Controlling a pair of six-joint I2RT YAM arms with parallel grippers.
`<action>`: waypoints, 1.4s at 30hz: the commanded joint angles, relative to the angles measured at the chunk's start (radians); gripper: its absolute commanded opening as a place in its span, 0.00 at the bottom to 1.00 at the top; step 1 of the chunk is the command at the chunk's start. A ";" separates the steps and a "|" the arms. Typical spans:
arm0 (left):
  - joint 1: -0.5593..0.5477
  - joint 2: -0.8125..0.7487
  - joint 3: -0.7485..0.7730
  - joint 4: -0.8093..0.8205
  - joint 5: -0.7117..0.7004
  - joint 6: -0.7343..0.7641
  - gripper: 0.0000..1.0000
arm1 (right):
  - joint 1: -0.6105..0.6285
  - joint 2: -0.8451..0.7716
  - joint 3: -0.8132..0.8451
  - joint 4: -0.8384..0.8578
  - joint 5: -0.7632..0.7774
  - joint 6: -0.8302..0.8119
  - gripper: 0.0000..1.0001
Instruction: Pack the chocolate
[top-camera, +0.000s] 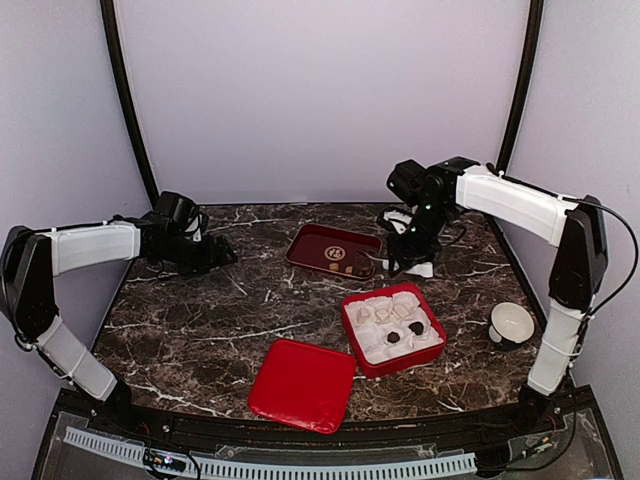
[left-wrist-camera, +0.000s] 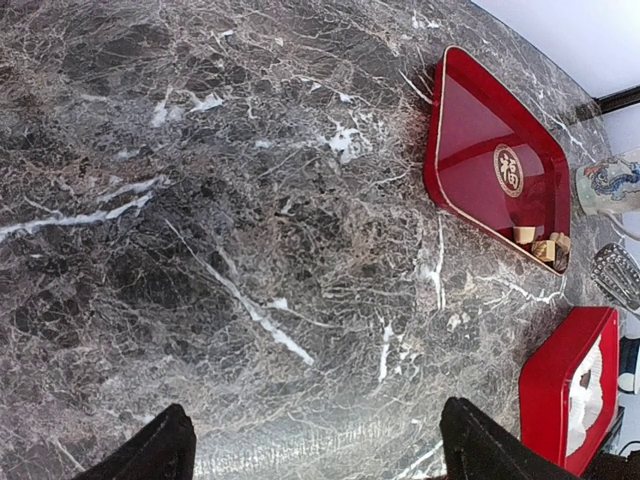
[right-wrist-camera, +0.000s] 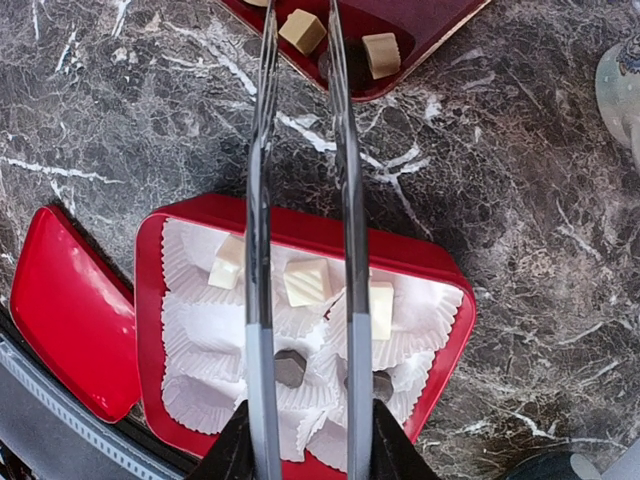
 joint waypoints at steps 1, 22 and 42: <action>0.005 -0.011 0.023 0.002 -0.001 -0.007 0.87 | -0.004 0.027 0.042 0.008 -0.023 -0.011 0.30; 0.005 0.015 0.037 0.002 -0.009 0.015 0.87 | -0.006 0.138 0.097 0.026 0.036 0.009 0.27; 0.005 0.020 0.040 0.000 -0.016 0.023 0.87 | -0.015 0.203 0.163 0.008 0.086 -0.019 0.28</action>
